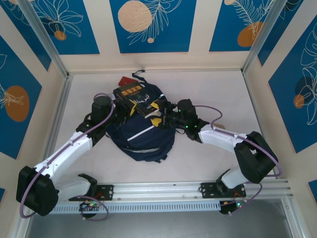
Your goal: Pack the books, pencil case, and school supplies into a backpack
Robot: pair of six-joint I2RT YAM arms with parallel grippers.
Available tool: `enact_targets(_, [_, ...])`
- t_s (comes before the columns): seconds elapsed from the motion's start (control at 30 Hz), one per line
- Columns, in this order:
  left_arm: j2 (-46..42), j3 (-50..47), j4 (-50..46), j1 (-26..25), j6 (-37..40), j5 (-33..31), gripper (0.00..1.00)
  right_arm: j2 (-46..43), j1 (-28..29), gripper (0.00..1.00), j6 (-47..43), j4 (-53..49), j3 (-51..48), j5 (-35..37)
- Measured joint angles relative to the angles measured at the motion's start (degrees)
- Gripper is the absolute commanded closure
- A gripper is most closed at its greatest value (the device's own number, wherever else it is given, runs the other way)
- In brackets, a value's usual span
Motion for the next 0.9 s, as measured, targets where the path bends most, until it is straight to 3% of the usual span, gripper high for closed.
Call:
enact_targets(0.13, [0.6, 0.0, -0.1, -0.1, -0.2, 0.0, 1.0, 1.1, 0.0, 0.37, 0.7, 1.3, 0.0, 0.1])
enact_targets(0.3, [0.9, -0.3, -0.1, -0.2, -0.4, 0.0, 1.0, 1.0, -0.7, 0.63, 1.0, 3.0, -0.6, 0.9])
enact_targets(0.37, [0.9, -0.6, -0.2, -0.2, -0.4, 0.2, 0.9, 0.5, -1.2, 0.7, 0.0, 2.8, -1.3, 1.4])
enact_targets(0.6, [1.4, -0.6, -3.7, -0.6, 4.3, 2.8, 0.4, -7.8, -3.6, 0.92, -9.1, -7.3, -2.1, 4.4])
enact_targets(0.77, [1.4, 0.6, -11.9, -0.6, 13.4, 2.5, 0.23, -15.7, -7.1, 0.98, -20.2, -19.5, -2.1, 7.1])
enact_targets(0.9, [2.2, 4.2, -19.7, -0.7, 23.6, 1.5, 0.19, -22.9, -10.6, 1.0, -30.4, -29.9, -1.8, 8.9])
